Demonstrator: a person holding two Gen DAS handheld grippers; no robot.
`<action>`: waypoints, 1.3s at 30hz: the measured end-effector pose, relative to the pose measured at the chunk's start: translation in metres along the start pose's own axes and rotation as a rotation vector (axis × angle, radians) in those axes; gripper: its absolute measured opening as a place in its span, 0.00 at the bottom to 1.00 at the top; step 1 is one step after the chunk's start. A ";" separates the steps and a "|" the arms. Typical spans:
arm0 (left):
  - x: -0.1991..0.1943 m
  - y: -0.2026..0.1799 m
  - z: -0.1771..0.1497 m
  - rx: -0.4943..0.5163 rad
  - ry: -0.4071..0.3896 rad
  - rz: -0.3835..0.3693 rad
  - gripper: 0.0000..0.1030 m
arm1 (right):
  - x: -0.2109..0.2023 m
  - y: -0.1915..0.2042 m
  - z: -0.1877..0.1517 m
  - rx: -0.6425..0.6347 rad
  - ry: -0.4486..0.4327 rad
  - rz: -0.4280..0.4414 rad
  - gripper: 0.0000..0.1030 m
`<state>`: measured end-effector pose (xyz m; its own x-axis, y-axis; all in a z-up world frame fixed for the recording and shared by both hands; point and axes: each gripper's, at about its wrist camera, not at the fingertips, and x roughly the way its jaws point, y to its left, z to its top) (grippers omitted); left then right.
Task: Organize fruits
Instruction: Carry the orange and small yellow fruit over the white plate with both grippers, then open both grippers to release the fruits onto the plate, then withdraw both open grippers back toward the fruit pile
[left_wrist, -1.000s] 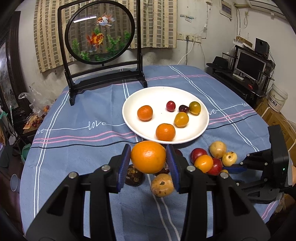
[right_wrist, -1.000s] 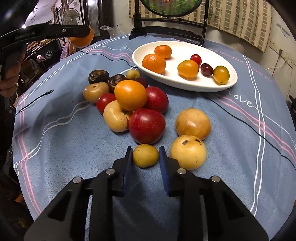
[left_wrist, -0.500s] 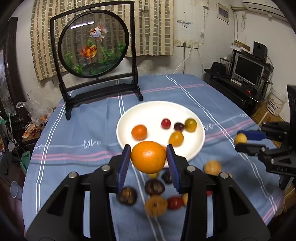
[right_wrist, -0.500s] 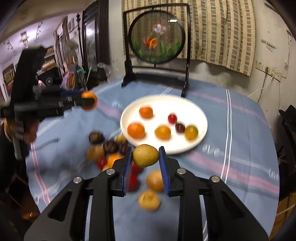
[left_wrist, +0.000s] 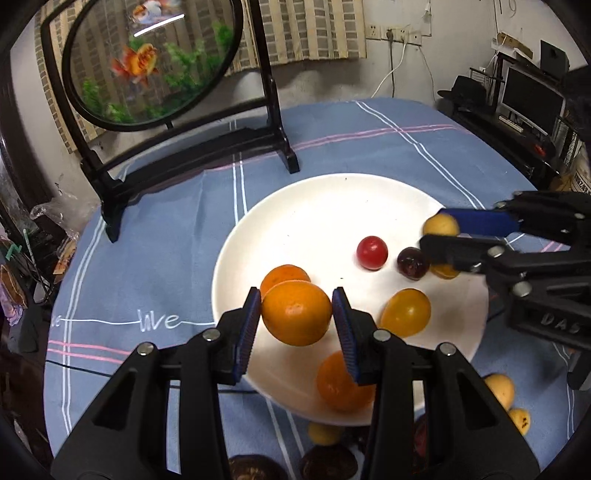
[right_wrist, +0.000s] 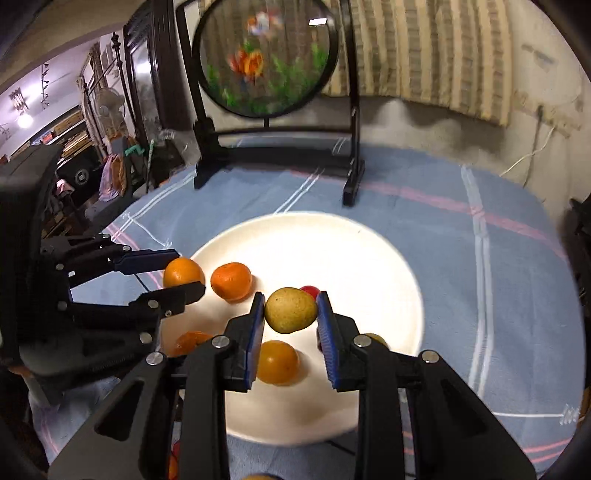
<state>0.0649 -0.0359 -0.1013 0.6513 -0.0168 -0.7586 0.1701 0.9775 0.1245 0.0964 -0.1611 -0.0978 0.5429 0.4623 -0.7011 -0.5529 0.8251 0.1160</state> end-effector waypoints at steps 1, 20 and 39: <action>0.002 -0.001 -0.001 0.002 -0.002 0.002 0.42 | 0.006 -0.001 0.002 0.002 0.004 -0.021 0.28; -0.126 0.008 -0.041 -0.066 -0.176 -0.002 0.67 | -0.194 0.008 -0.039 0.168 -0.470 0.057 0.96; -0.197 -0.007 -0.128 0.008 -0.253 0.036 0.80 | -0.256 0.033 -0.151 0.148 -0.469 0.128 0.99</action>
<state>-0.1594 -0.0127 -0.0342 0.8212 -0.0352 -0.5695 0.1488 0.9768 0.1542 -0.1561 -0.3009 -0.0210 0.7210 0.6307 -0.2870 -0.5563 0.7738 0.3028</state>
